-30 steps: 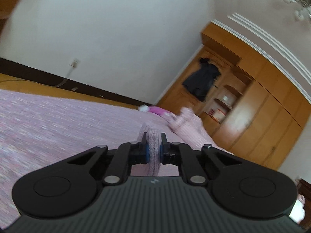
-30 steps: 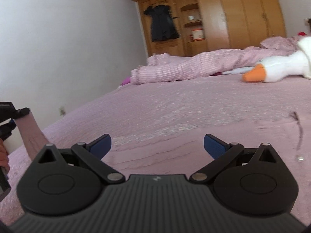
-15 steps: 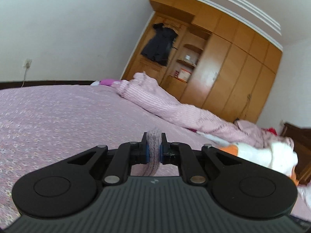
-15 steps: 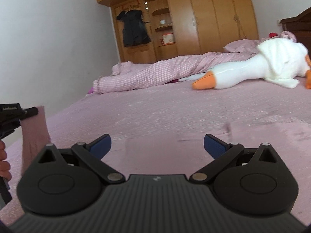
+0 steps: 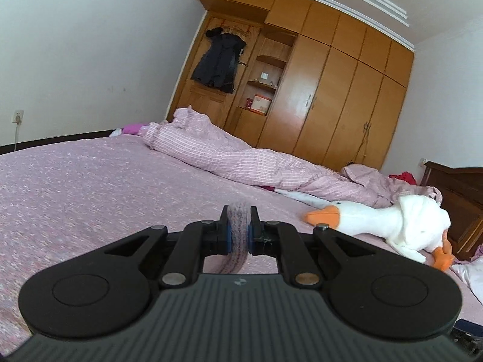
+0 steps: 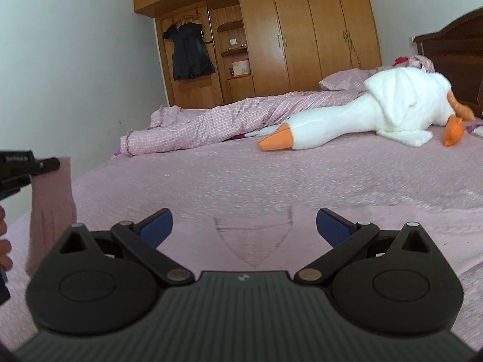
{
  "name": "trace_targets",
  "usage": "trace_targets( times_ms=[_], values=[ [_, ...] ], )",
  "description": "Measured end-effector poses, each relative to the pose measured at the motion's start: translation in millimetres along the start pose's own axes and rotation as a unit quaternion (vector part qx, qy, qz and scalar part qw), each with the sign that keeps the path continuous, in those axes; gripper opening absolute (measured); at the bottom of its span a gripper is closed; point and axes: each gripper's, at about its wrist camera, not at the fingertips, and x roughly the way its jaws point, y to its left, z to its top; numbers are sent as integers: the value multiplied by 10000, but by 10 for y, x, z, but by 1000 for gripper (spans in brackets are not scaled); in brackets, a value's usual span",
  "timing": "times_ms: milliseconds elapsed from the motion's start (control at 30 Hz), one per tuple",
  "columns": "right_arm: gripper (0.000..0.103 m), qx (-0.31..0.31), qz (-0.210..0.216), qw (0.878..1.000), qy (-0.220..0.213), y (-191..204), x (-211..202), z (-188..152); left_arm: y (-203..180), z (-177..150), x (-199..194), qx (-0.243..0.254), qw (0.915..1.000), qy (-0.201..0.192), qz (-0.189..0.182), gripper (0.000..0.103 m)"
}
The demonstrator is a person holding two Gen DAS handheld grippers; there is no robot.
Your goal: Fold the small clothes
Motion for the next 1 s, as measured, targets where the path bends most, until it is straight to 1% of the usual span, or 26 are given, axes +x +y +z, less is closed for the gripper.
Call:
trace_targets(
  times_ms=[167, 233, 367, 400, 467, 533, 600, 733, 800, 867, 900, 933, 967, 1000],
  values=[
    [103, -58, -112, 9999, -56, -260, -72, -27, -319, -181, 75, 164, 9997, 152, -129, 10],
    [103, -144, -288, 9994, -144, -371, -92, -46, -425, -264, 100, 220, 9994, 221, -181, 10],
    [103, -470, -568, 9967, -346, -561, -99, -102, -625, -432, 182, 319, 9987, 303, -246, 10],
    [103, -642, -678, 9948, -404, -577, -98, -128, -665, -468, 211, 336, 9986, 306, -254, 10],
    [103, -1012, -780, 9911, -377, -591, -80, -178, -778, -559, 274, 375, 9986, 278, -267, 10],
    [103, -1190, -771, 9891, -396, -618, -97, -213, -867, -640, 340, 403, 9981, 340, -315, 10],
    [103, -1241, -763, 9884, -426, -671, -115, -228, -981, -734, 401, 453, 9974, 392, -394, 10],
    [103, -1086, -806, 9895, -505, -914, -149, -284, -1225, -953, 527, 620, 9955, 502, -512, 10],
    [103, -1019, -725, 9907, -536, -1038, -115, -333, -1352, -1085, 602, 667, 9939, 612, -628, 10],
    [103, -1052, -530, 9895, -837, -1150, -88, -418, -1475, -1230, 652, 710, 9935, 647, -618, 11],
    [103, -1129, -490, 9890, -825, -1207, -50, -457, -1545, -1296, 682, 704, 9938, 674, -544, 11],
    [103, -1168, -523, 9894, -692, -1258, 4, -474, -1608, -1365, 721, 655, 9938, 742, -498, 11],
    [103, -1170, -591, 9900, -525, -1320, 57, -482, -1664, -1430, 760, 551, 9939, 829, -482, 11],
    [103, -1134, -707, 9907, -251, -1392, 124, -464, -1713, -1482, 795, 470, 9936, 897, -504, 11]
  ],
)
